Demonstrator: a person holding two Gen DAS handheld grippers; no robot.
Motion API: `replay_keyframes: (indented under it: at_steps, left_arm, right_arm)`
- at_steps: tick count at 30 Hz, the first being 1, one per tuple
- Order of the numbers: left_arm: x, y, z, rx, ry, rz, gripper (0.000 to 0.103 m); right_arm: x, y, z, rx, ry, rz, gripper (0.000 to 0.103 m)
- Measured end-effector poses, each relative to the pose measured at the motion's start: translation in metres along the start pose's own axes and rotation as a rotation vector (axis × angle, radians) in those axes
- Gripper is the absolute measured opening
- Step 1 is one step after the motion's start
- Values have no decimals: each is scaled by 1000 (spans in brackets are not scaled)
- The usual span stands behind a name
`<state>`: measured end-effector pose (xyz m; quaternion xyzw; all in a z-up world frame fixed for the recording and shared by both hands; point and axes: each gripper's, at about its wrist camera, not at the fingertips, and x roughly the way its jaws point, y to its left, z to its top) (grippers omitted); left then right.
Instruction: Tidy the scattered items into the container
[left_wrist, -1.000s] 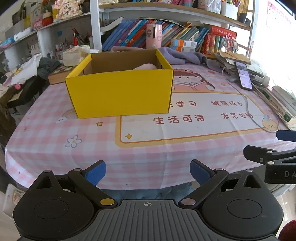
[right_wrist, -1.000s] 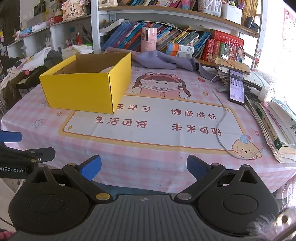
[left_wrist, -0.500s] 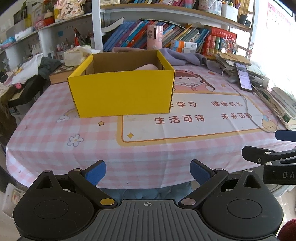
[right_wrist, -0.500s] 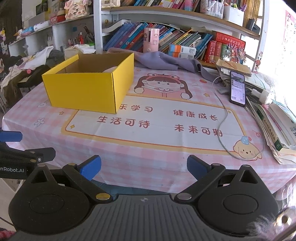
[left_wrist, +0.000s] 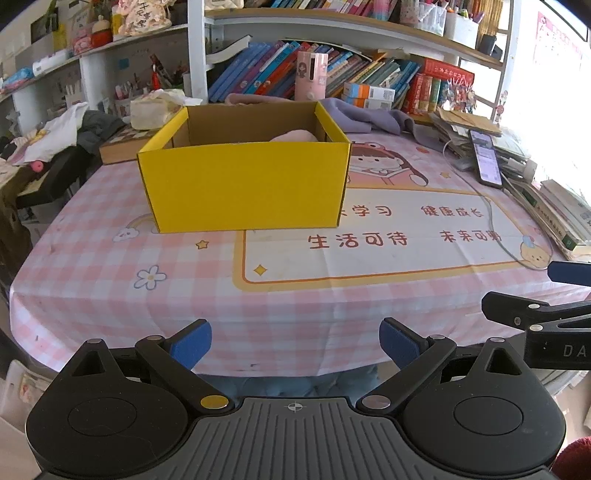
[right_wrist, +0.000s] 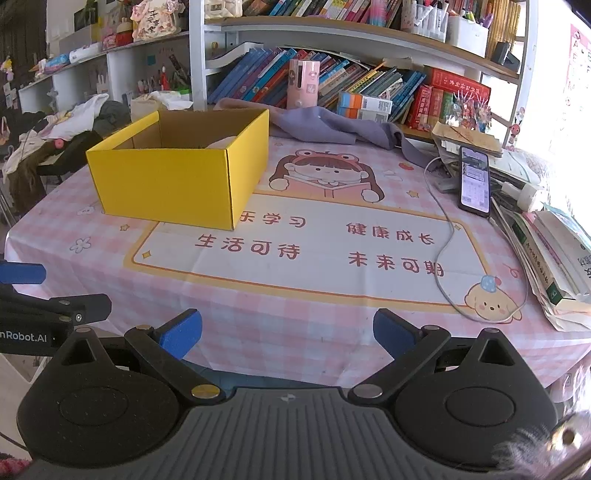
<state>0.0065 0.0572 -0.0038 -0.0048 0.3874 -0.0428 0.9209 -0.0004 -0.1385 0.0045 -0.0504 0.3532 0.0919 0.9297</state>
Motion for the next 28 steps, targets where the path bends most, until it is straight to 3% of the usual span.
replay_keyframes:
  at_steps: [28]
  left_arm:
    - [14, 2, 7, -11, 28, -10, 101]
  right_arm:
    - [12, -4, 9, -9, 24, 2, 100]
